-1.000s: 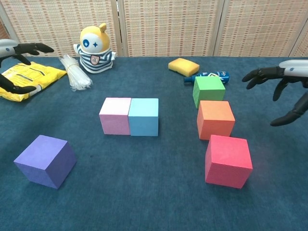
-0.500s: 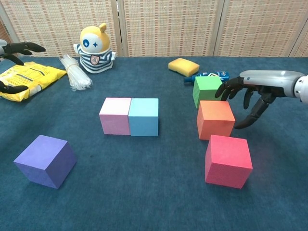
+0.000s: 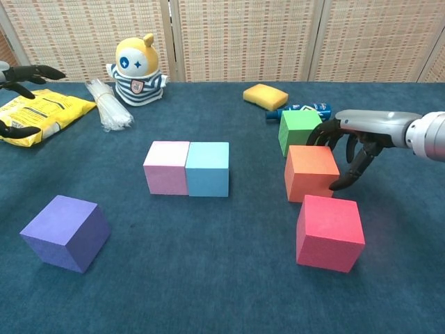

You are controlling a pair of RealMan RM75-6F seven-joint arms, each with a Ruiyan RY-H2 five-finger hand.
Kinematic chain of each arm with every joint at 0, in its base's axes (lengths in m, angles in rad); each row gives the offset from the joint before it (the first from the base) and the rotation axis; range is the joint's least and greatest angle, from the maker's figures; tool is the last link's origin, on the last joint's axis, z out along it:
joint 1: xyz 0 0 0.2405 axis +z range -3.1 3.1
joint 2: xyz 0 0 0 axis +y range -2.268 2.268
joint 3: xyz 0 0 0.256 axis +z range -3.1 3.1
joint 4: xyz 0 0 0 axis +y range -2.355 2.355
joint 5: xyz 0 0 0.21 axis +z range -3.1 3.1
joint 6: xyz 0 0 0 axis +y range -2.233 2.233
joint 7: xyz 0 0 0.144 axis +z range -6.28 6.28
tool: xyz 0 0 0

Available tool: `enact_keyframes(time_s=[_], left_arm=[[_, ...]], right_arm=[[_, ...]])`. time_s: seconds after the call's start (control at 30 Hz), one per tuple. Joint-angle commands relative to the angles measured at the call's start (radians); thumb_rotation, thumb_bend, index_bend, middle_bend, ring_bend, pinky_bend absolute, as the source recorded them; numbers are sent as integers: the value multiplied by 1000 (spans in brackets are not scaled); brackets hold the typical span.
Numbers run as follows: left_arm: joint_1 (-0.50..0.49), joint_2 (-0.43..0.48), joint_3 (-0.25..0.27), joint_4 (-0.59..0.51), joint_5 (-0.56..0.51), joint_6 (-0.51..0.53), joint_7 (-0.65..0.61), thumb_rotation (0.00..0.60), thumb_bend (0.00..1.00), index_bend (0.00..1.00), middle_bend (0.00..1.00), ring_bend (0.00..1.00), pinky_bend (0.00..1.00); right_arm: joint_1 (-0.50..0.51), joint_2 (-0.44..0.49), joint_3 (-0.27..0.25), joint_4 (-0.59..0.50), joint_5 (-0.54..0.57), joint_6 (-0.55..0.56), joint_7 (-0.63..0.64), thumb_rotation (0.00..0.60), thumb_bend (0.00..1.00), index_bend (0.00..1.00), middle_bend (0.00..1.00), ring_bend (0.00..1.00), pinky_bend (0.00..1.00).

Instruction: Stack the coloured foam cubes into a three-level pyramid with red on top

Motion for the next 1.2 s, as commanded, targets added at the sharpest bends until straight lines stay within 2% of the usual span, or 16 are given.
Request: enact_keyframes(time_s=[0.03, 0.23, 0.43, 0.63, 1.2], left_arm=[[1, -2, -2, 4, 3, 1, -5, 600, 356, 56, 0, 0, 165], [6, -2, -7, 12, 7, 7, -19, 600, 355, 56, 0, 0, 166], [12, 8, -8, 7, 12, 12, -23, 600, 355, 56, 0, 0, 166], [18, 18, -11, -3, 14, 21, -21, 600, 354, 47, 0, 0, 166], [26, 16, -7, 16, 25, 14, -47, 600, 356, 44, 0, 0, 167]], right_arm=[[8, -23, 0, 20, 18, 10, -15, 600, 85, 398, 424, 385, 555], [21, -57, 11, 39, 43, 24, -30, 600, 155, 495, 461, 443, 601], [53, -45, 33, 7, 36, 0, -20, 600, 160, 499, 463, 443, 605], [116, -70, 56, 34, 79, -43, -50, 600, 160, 499, 462, 443, 605], [230, -152, 49, 103, 232, -74, -141, 600, 160, 482, 462, 444, 605]])
